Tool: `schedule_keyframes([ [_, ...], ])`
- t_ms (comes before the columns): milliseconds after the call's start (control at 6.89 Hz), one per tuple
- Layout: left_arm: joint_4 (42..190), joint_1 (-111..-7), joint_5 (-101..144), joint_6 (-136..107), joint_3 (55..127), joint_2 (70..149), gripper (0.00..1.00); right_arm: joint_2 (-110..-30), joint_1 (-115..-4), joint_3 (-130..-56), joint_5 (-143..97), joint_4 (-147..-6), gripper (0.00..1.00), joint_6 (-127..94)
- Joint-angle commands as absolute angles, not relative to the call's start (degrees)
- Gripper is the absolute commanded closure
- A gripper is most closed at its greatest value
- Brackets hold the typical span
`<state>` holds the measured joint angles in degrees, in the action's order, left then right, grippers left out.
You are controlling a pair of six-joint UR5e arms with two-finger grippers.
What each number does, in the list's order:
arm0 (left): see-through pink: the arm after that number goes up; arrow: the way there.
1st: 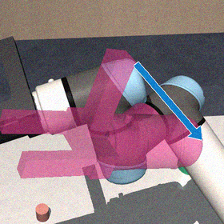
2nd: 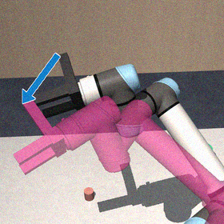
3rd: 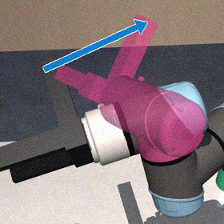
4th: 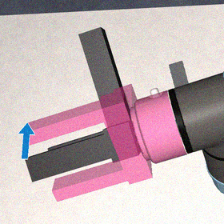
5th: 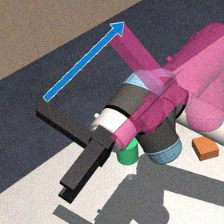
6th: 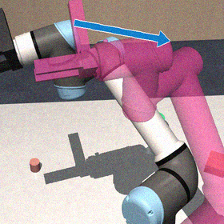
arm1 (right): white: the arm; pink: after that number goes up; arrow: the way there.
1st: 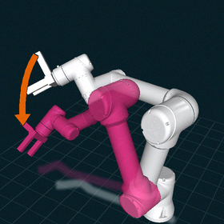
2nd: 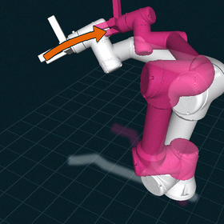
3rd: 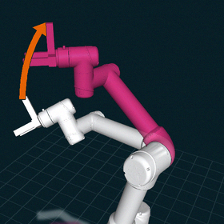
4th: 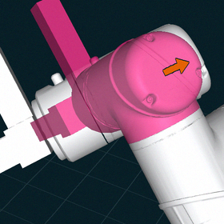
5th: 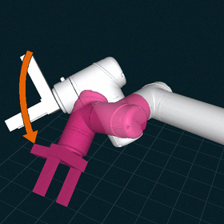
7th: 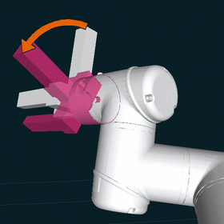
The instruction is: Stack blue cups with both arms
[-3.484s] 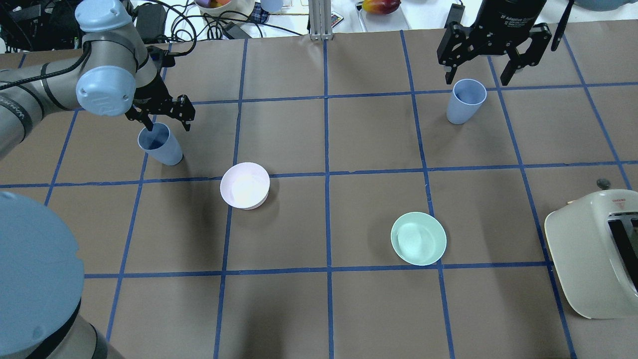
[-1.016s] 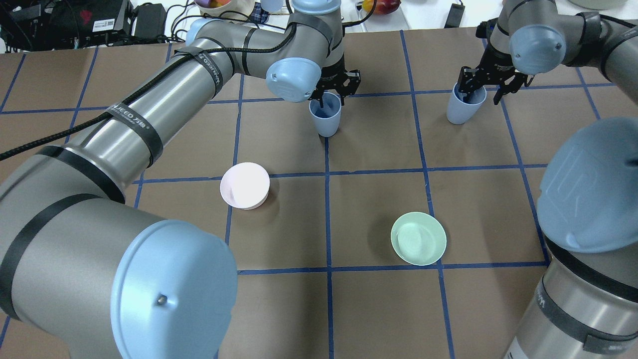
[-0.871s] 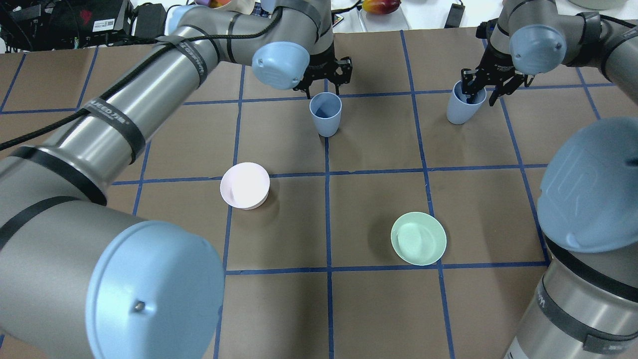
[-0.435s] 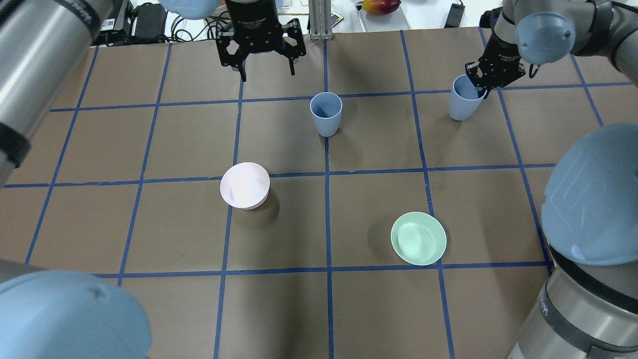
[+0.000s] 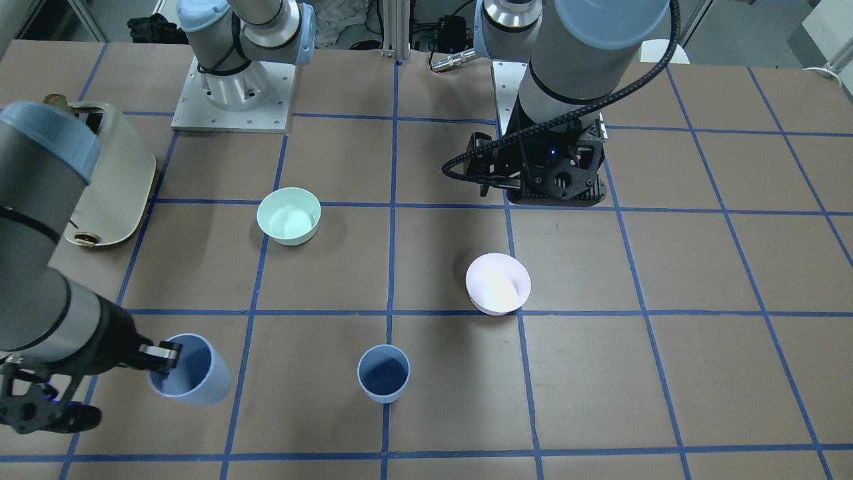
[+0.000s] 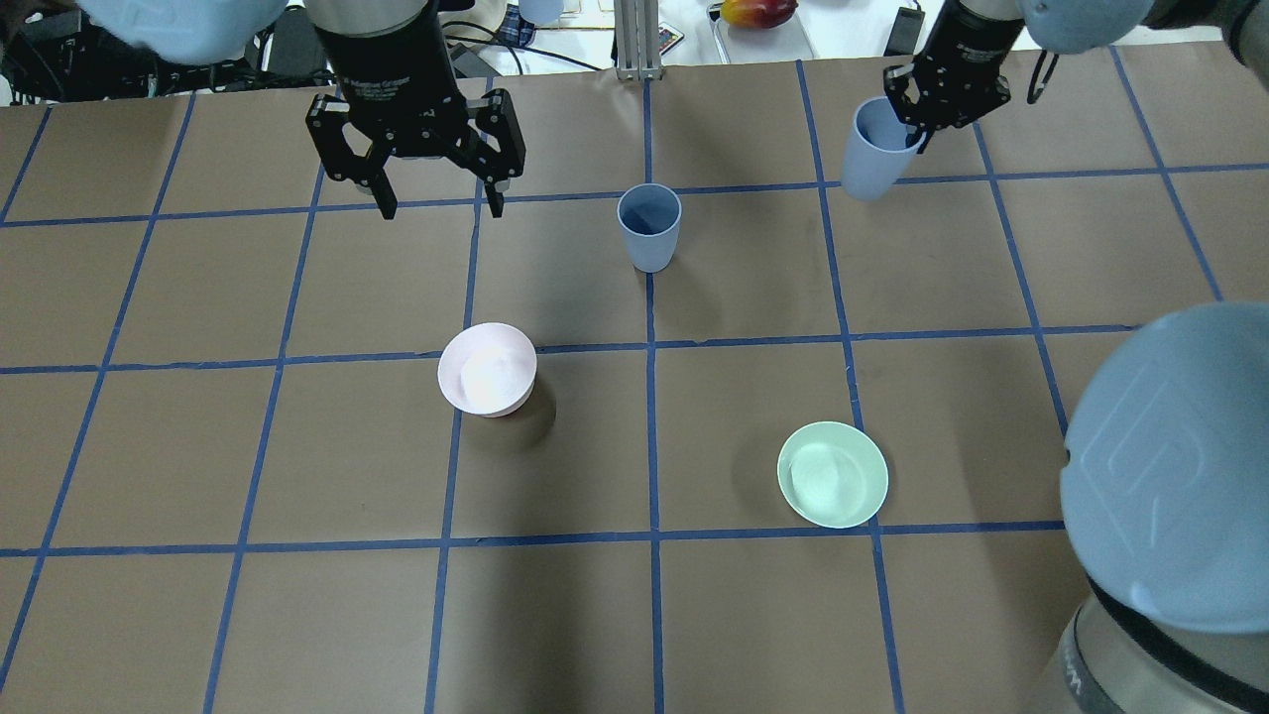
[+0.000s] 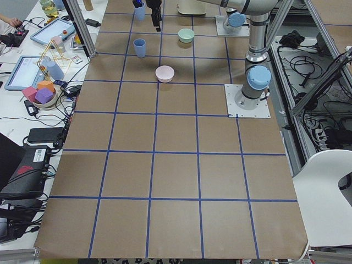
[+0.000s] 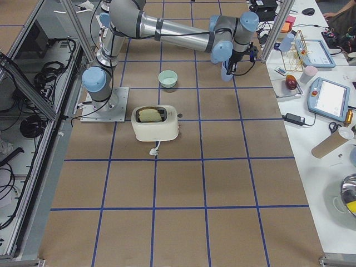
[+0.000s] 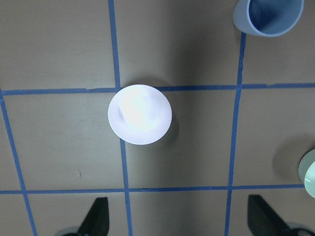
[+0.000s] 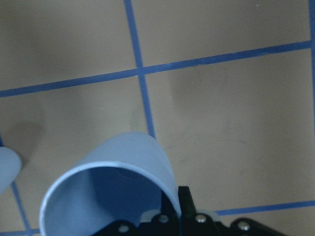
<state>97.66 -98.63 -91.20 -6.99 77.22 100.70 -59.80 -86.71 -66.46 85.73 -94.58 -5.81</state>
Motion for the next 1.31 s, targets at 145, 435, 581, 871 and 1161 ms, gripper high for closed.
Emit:
schedule_keyframes([
  [145,79.6,-98.0,-96.5,-6.0,87.4,94.8,0.0,-59.4,-99.4,-59.7,80.6,-88.5,1.0,-26.0],
  [435,81.1,-97.6,-95.2,-6.1,87.5,94.7,0.0,-56.7,-103.9,-59.6,80.7,-89.6,1.0,-31.6],
  [581,82.7,-97.6,-93.7,-6.1,87.4,94.7,0.0,-56.0,-103.9,-59.6,80.9,-89.7,1.0,-31.6],
  [871,82.7,-97.6,-93.2,-6.1,87.5,94.7,0.0,-54.1,-103.9,-59.7,82.5,-90.0,1.0,-31.6],
  [1161,82.7,-97.6,-92.7,-6.2,87.5,94.7,0.0,-53.1,-103.9,-59.7,82.9,-93.0,1.0,-31.7],
])
